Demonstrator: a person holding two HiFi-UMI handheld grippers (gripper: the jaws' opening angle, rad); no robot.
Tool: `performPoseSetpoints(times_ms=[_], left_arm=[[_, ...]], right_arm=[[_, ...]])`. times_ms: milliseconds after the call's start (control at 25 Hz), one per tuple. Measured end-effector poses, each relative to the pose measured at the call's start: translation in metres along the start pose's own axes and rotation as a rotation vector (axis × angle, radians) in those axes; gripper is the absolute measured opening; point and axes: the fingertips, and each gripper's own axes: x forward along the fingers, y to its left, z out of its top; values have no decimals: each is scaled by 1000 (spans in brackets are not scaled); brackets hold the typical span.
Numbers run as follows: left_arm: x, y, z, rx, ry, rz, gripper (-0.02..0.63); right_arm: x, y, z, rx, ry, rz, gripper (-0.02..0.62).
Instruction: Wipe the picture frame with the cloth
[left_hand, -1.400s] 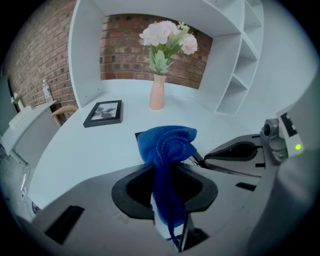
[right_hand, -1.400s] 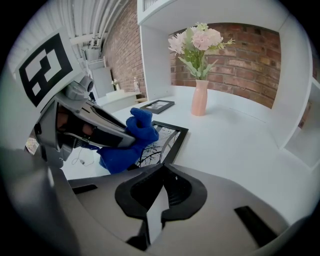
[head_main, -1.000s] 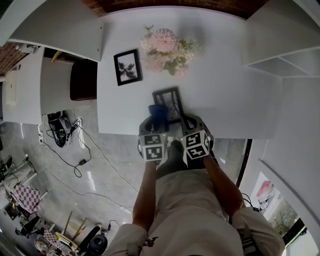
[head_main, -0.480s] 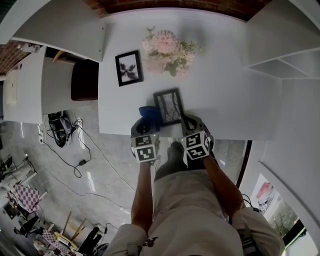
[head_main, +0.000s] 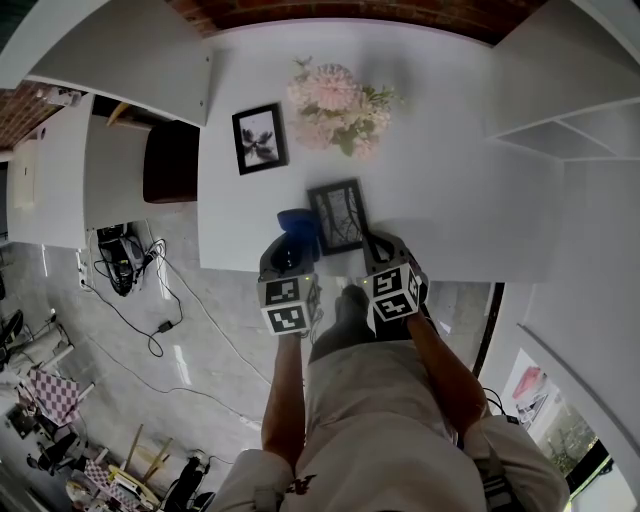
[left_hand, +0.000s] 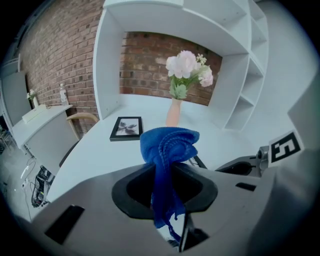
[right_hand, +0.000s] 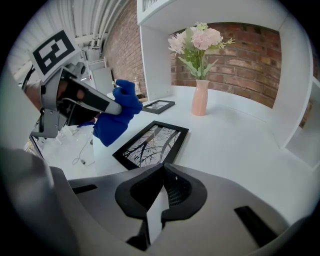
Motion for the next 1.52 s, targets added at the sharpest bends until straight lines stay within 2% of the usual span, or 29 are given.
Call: performPoseSetpoints(times_ms=[320, 560, 880, 1320, 1520], left_arm=[[2, -29, 34, 8, -66, -81, 97], [17, -51, 45, 14, -70, -134, 97], [43, -76, 40, 38, -41, -203, 97], [74, -92, 25, 44, 12, -239, 97], [87, -92, 16, 61, 51, -207, 95]], right_arm=[[-2, 0, 1, 1, -1, -2, 0], [-1, 1, 1, 2, -3, 0, 0], [-1, 1, 1, 0, -9, 4, 0], [-1, 1, 1, 0, -9, 10, 0], [-2, 1, 1, -10, -7, 8, 0]])
